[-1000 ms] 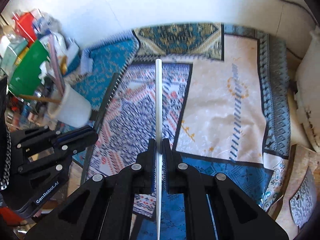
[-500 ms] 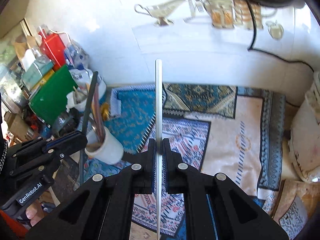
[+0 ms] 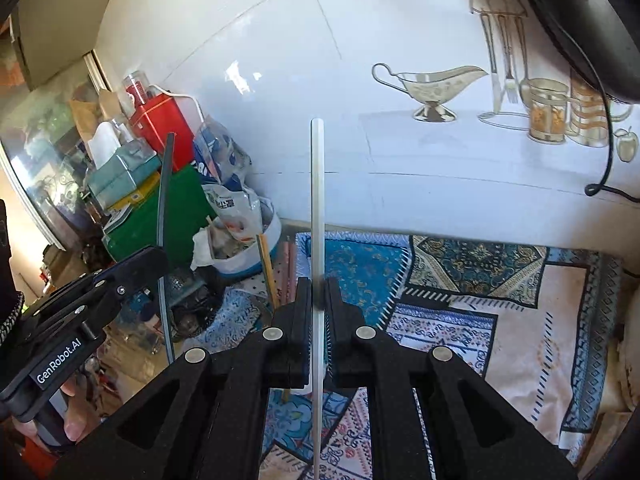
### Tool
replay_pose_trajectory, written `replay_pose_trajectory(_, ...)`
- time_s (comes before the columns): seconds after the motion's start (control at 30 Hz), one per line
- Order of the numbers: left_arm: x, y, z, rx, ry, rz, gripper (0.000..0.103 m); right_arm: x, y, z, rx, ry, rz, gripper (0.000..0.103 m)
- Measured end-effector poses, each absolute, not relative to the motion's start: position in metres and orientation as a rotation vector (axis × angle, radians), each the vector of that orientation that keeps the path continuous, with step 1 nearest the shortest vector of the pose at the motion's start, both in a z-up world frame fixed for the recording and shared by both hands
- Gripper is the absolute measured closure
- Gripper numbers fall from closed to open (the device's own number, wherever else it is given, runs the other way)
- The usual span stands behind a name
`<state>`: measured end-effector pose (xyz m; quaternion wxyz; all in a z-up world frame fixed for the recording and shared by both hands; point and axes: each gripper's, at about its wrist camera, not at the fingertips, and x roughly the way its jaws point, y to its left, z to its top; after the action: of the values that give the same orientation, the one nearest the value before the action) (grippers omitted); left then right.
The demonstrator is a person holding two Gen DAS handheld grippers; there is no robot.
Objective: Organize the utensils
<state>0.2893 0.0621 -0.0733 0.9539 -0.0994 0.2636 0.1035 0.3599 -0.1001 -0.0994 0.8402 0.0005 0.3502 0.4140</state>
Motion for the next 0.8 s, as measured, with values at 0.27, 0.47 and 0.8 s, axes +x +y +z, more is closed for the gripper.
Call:
replay_pose_trajectory(0.27,0.308,0.106,-0.088,-0.248,0.529,0.270,0.099,0.373,-0.054,-0.114,0.026,0.742,0.911,0.097)
replay_pose_trajectory(0.47,0.331,0.125,-0.111,-0.275,0.543,0.297,0.099,0.387,-0.036,-0.123,0.056,0.758,0.898,0.097)
replay_pose_trajectory(0.8,0.353,0.139,-0.136,-0.276,0.505,0.297,0.099,0.371,-0.024,-0.121,0.104,0.661,0.759,0.097)
